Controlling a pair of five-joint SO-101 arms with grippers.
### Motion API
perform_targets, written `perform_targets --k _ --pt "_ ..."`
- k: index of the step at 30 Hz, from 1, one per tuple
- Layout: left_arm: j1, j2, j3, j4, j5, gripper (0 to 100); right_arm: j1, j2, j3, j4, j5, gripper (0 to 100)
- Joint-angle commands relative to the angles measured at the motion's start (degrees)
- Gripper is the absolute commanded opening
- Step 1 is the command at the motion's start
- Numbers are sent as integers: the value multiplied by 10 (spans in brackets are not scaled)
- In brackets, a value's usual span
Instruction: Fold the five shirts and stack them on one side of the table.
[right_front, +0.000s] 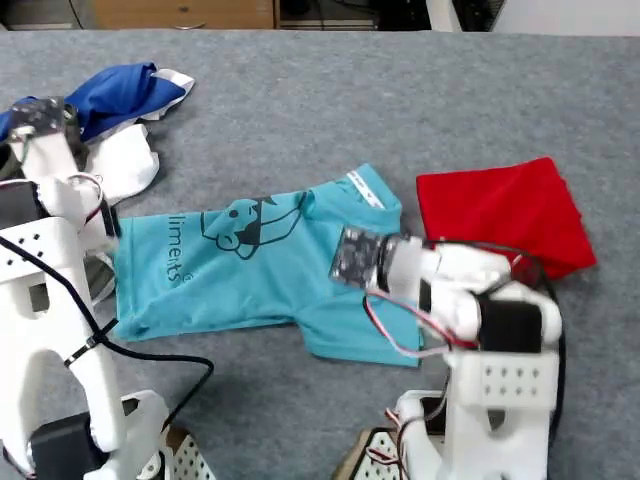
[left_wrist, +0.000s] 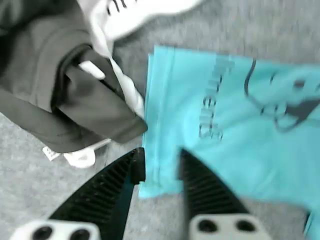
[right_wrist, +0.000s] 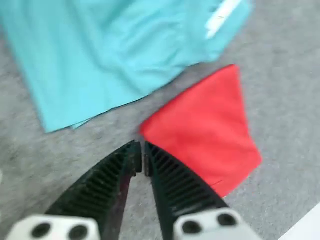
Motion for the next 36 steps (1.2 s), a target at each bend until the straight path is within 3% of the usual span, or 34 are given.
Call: perform_targets --k 1,9,15,25,36 --pt "33 7 -4 -58 59 27 2 75 -49 -48 -35 5" --pt "89 151 54 -251 176 28 -104 384 -287 -58 -151 5" --pt "67 252 54 -290 178 27 -162 594 -440 -60 -207 5" --pt "9 347 44 -314 178 18 -160 936 -700 -54 -240 5" --pt "-13 422 -26 -309 178 18 -79 1130 -1053 97 -236 5"
